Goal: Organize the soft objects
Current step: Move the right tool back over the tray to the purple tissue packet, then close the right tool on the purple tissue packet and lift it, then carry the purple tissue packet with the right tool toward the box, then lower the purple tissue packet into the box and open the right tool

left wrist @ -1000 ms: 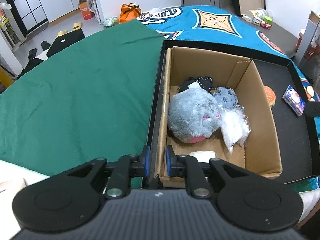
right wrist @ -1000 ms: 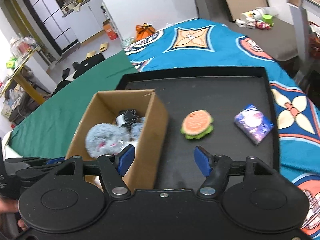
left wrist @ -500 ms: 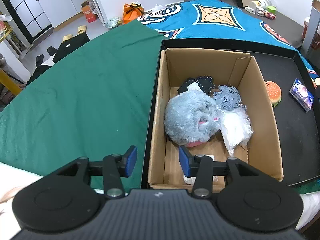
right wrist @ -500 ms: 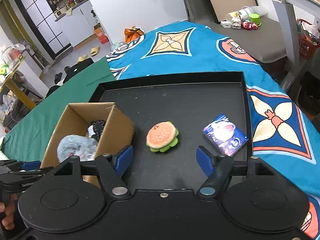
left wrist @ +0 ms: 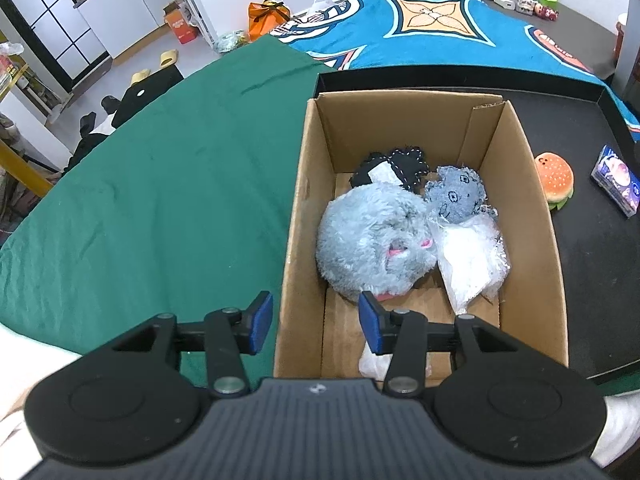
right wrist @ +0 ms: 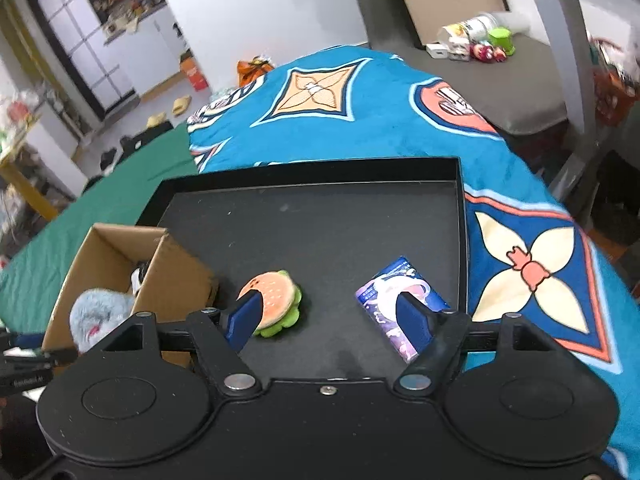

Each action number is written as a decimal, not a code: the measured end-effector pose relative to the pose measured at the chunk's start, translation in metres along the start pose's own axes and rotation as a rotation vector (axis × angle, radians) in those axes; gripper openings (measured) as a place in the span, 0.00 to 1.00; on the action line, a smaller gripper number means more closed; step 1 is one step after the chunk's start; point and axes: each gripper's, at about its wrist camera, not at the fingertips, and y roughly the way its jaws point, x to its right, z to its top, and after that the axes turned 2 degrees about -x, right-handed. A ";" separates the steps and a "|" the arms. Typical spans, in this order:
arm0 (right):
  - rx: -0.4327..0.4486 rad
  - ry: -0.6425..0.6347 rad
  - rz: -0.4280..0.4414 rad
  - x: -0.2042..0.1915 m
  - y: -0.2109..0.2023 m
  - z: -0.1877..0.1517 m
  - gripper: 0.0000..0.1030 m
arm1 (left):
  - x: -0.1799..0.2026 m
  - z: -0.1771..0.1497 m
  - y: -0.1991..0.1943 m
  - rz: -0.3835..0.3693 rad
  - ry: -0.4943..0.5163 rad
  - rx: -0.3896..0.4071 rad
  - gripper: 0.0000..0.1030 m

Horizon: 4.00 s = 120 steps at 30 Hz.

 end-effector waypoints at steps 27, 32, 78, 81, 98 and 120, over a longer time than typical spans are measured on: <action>-0.134 -0.048 -0.070 0.032 0.064 -0.002 0.70 | 0.018 0.014 0.013 0.074 0.062 -0.076 0.46; -0.175 -0.129 -0.122 0.023 0.066 -0.012 0.49 | 0.017 0.011 0.010 0.063 0.056 -0.069 0.46; 0.000 -0.226 0.009 -0.117 -0.028 -0.016 0.48 | -0.041 -0.016 0.004 -0.077 -0.080 0.010 0.46; 0.003 -0.248 0.009 -0.127 -0.029 -0.018 0.48 | -0.042 -0.018 0.004 -0.075 -0.082 0.029 0.46; -0.039 -0.341 0.029 -0.185 -0.022 -0.030 0.49 | -0.050 -0.027 0.008 -0.167 -0.100 0.054 0.17; -0.144 -0.391 0.063 -0.211 -0.014 -0.050 0.69 | -0.058 -0.030 0.010 -0.244 -0.111 0.076 0.09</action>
